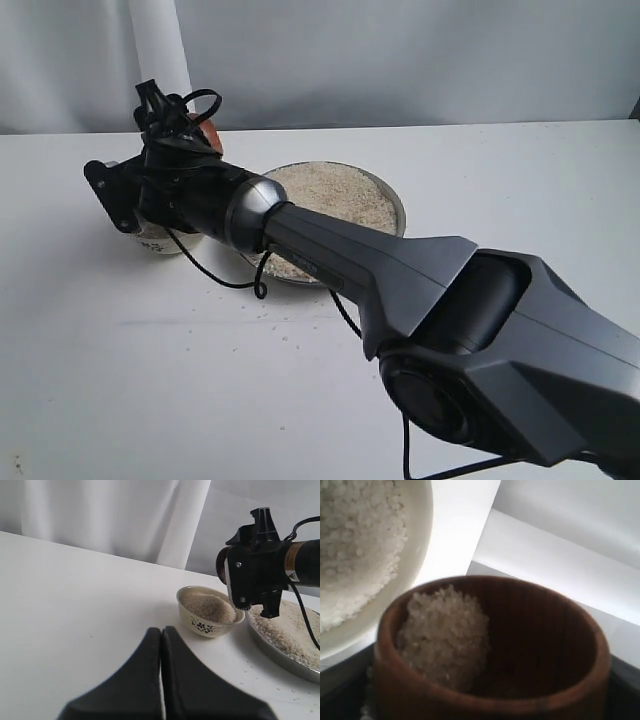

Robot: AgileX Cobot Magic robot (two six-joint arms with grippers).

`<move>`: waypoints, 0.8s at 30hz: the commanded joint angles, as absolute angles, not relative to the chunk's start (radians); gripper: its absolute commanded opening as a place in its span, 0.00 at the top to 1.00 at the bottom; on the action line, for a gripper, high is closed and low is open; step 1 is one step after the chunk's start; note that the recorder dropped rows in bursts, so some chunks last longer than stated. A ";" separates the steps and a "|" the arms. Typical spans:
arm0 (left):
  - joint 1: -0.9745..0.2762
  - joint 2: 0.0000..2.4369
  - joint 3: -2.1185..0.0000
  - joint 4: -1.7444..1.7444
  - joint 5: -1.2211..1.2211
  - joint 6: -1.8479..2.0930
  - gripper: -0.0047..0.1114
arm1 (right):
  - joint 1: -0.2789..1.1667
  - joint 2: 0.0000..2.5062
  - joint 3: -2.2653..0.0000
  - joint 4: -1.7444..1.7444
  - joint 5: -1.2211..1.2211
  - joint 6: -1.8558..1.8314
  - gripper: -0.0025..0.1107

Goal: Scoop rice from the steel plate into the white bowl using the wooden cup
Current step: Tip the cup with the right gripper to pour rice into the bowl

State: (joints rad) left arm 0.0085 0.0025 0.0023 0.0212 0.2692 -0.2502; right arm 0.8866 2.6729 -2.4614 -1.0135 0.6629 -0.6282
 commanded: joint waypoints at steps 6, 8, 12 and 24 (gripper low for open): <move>0.002 0.000 0.000 0.018 0.266 -0.254 0.96 | 0.889 2.659 -2.461 -1.056 0.610 -0.777 0.98; 0.002 0.000 0.000 0.018 0.266 -0.254 0.96 | 0.889 2.659 -2.461 -1.079 0.606 -0.779 0.98; 0.002 0.000 0.000 0.018 0.266 -0.254 0.96 | 0.889 2.659 -2.461 -1.129 0.602 -0.780 0.98; 0.002 0.000 0.000 0.018 0.266 -0.254 0.96 | 0.889 2.659 -2.461 -1.235 0.531 -0.782 0.98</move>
